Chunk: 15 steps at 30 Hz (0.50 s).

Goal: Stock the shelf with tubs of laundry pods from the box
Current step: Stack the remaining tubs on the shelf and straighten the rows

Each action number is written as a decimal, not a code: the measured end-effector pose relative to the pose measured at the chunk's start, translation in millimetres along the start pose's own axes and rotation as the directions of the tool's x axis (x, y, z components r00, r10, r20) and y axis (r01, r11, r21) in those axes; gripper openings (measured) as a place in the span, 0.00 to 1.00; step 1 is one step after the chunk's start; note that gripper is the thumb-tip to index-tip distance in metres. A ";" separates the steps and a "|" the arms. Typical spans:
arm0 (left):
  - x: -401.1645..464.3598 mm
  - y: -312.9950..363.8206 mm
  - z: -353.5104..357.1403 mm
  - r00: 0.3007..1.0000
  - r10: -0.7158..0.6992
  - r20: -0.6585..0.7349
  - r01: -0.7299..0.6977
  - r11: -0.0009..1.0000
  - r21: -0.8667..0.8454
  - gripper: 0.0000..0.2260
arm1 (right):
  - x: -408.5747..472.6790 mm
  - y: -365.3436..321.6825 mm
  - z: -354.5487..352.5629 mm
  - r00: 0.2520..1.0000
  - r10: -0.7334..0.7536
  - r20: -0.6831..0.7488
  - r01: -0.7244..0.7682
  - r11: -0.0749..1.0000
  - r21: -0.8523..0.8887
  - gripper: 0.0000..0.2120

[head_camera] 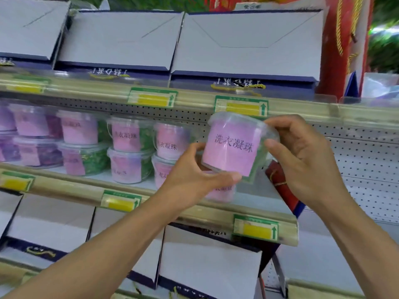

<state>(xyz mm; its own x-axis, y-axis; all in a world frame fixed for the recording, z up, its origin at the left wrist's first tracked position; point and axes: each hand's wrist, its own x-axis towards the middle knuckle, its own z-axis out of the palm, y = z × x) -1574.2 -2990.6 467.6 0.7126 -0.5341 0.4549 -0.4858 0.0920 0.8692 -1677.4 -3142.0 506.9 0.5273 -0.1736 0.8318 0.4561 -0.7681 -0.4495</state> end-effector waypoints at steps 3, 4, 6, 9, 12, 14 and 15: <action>3.2 -2.1 8.7 0.991 0.025 -0.128 -0.021 0.999 0.030 0.44 | -3.4 3.1 1.6 0.997 0.068 -0.040 -0.070 0.996 -0.056 0.08; 4.1 -2.6 12.4 0.988 0.024 -0.154 -0.018 0.999 0.039 0.45 | -4.4 5.3 2.0 0.991 0.122 -0.051 -0.125 0.990 -0.060 0.08; 5.9 -4.0 19.2 0.983 0.018 -0.184 -0.006 0.998 0.067 0.42 | -5.0 11.3 4.3 0.968 0.246 -0.054 -0.248 0.968 -0.030 0.08; 13.0 -7.5 21.7 0.984 0.041 -0.175 -0.015 0.989 0.147 0.38 | 0.5 22.4 8.9 0.943 0.322 -0.082 -0.323 0.946 -0.001 0.07; 24.1 -14.6 12.6 0.989 0.059 -0.136 -0.017 0.956 0.294 0.36 | 13.6 37.2 15.7 0.953 0.284 -0.107 -0.289 0.957 -0.037 0.07; 28.8 -21.3 3.9 0.987 0.057 -0.148 0.002 0.928 0.374 0.35 | 23.2 49.4 22.0 0.958 0.258 -0.128 -0.267 0.962 -0.062 0.07; 29.5 -24.8 0.2 0.985 0.060 -0.160 0.009 0.917 0.399 0.34 | 27.7 54.5 25.0 0.958 0.254 -0.130 -0.264 0.962 -0.069 0.08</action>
<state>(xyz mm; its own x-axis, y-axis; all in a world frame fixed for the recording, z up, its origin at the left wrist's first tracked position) -1541.3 -3008.8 459.4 0.7537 -0.3865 0.5316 -0.6414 -0.2557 0.7233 -1620.1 -3173.3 497.3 0.5276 -0.4417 0.7256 0.2497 -0.7358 -0.6295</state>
